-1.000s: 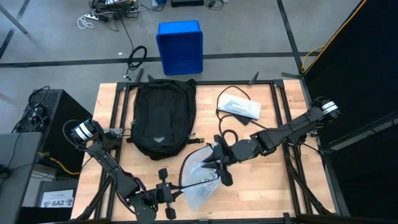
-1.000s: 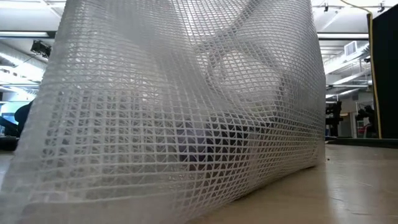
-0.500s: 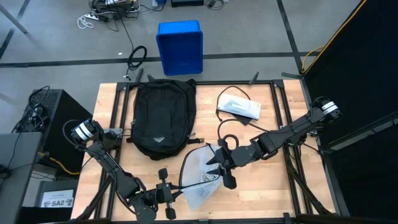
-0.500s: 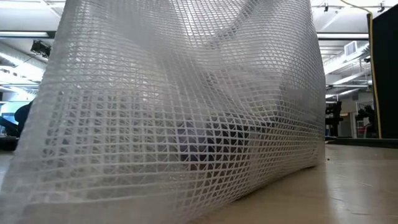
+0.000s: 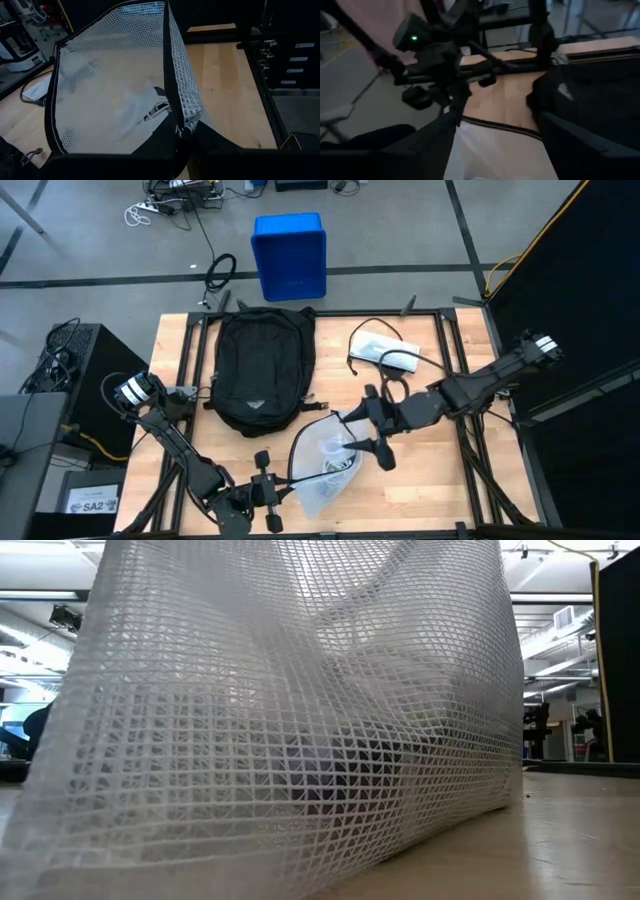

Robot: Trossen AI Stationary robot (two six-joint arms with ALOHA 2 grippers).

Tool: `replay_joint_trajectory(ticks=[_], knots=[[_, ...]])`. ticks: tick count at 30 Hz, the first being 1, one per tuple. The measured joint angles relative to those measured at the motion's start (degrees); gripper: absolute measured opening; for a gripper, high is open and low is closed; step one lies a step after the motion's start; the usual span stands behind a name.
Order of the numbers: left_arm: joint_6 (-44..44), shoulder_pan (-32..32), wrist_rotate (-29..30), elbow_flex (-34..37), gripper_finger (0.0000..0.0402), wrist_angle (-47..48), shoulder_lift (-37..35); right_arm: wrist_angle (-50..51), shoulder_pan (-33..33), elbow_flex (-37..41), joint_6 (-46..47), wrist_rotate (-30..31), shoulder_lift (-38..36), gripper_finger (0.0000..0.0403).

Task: Unpack backpack
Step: Put the small zip bag into the zip bag

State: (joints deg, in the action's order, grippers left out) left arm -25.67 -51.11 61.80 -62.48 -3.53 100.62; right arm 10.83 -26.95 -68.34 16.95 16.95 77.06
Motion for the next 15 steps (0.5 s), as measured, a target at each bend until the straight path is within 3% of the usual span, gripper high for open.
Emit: replay_joint_trajectory(ticks=[6, 15], knots=[[-0.02, 0.0, 0.0, 0.0, 0.0, -0.08, 0.0, -1.03, -6.21, 0.11, -1.87, 7.66, 2.12, 0.0268], [-0.07, 0.02, -0.17, 0.0, 0.0, -0.4, 0.0, -2.46, -19.86, 0.13, -3.74, 34.09, 11.08, 0.0231]])
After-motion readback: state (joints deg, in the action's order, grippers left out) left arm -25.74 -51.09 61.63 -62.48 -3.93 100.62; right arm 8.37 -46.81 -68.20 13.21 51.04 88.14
